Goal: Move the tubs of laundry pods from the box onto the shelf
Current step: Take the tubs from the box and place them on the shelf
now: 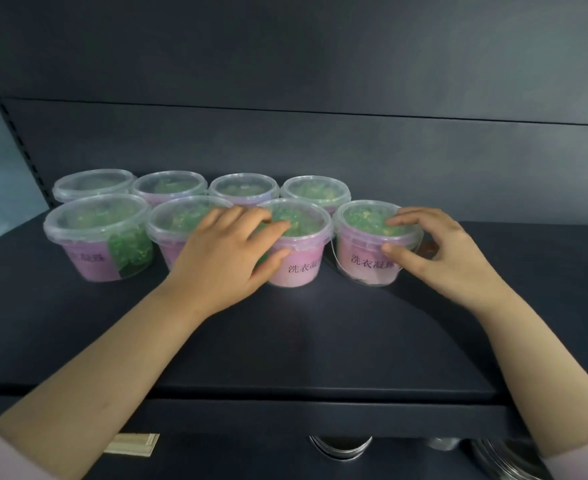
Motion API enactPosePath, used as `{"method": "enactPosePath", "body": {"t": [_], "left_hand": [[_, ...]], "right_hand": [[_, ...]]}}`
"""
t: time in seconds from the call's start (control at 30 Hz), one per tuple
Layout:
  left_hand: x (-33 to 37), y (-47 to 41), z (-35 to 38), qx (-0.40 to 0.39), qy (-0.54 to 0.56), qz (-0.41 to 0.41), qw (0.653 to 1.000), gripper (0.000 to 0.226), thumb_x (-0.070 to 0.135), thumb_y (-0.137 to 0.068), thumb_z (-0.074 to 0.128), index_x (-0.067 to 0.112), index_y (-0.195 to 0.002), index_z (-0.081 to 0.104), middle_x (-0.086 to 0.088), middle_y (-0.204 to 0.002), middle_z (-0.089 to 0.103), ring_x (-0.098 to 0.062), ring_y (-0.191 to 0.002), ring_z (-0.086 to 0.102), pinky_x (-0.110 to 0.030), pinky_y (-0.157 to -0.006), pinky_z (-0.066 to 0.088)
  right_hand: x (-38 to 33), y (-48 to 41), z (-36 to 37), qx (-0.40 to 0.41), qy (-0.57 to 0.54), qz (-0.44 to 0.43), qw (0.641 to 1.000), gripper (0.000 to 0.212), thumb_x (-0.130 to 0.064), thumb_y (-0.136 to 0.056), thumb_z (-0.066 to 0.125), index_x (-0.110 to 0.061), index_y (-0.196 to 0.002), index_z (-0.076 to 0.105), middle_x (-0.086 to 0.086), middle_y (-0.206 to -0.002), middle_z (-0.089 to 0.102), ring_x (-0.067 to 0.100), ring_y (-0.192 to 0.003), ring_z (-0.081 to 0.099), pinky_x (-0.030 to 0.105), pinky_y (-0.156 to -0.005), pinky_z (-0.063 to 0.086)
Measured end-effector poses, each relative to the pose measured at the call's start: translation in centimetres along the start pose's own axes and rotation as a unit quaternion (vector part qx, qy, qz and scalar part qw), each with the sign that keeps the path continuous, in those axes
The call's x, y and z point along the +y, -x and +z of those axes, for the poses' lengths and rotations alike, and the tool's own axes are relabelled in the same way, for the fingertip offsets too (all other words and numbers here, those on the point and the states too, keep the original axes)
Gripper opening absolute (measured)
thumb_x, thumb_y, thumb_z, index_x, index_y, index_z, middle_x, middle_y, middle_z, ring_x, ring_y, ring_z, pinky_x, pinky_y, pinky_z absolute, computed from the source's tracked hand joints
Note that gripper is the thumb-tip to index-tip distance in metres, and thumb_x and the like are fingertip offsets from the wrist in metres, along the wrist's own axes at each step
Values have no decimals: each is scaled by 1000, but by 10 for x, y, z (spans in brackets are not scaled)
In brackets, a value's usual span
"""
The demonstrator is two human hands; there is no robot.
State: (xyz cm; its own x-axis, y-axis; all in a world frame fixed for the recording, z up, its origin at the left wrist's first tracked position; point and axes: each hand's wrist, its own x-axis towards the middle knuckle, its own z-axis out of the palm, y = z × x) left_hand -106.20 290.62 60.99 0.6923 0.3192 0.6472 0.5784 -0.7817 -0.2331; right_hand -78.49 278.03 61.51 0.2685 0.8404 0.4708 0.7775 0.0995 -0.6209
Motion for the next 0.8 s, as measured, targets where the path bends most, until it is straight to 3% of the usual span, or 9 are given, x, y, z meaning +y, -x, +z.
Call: {"method": "enactPosePath", "body": {"t": [0.1, 0.4, 0.53, 0.6, 0.7, 0.8], "left_hand": [[-1, 1, -1, 16, 26, -4, 1000, 42, 39, -95, 45, 12, -118, 67, -7, -109, 64, -31, -95, 62, -45, -86, 46], [-4, 3, -4, 9, 71, -39, 997, 40, 40, -91, 50, 12, -114, 67, -2, -113, 65, -27, -104, 61, -44, -94, 44], [-3, 4, -4, 21, 79, -37, 996, 40, 38, -91, 51, 13, -117, 67, -2, -114, 64, -26, -105, 61, -43, -95, 43], [-1, 4, -5, 36, 83, -20, 996, 37, 36, -92, 53, 14, -119, 66, -1, -115, 64, -25, -106, 61, -42, -95, 44], [5, 2, -3, 45, 94, 1, 995, 31, 31, -93, 56, 13, -115, 69, -1, -113, 66, -24, -101, 63, -41, -91, 46], [6, 2, -1, 53, 119, -5, 992, 27, 22, -91, 58, 10, -112, 69, -2, -111, 67, -24, -99, 64, -41, -88, 49]], "right_hand": [[1, 2, 0, 22, 4, -12, 1000, 36, -49, -70, 74, -35, -103, 67, -19, -119, 58, 15, -121, 47, 41, -99, 45], [-2, 3, 14, 32, -7, -35, 999, 40, -42, -78, 70, -25, -113, 63, -10, -125, 59, 13, -120, 53, 38, -99, 47], [-2, 7, 13, 65, 49, -41, 996, 39, -37, -80, 72, -28, -117, 63, -5, -137, 46, 13, -128, 37, 28, -108, 32], [-3, 8, 11, 86, 54, -62, 993, 30, -32, -82, 72, -26, -111, 67, -5, -129, 52, 15, -122, 42, 24, -108, 28], [-4, 6, 10, 69, 33, -87, 993, 16, -22, -85, 70, -24, -100, 69, -9, -112, 63, 14, -114, 52, 30, -106, 35], [-2, 6, 9, 67, 42, -91, 993, 17, -21, -84, 71, -23, -101, 70, -11, -111, 65, 14, -114, 53, 27, -106, 34]]}}
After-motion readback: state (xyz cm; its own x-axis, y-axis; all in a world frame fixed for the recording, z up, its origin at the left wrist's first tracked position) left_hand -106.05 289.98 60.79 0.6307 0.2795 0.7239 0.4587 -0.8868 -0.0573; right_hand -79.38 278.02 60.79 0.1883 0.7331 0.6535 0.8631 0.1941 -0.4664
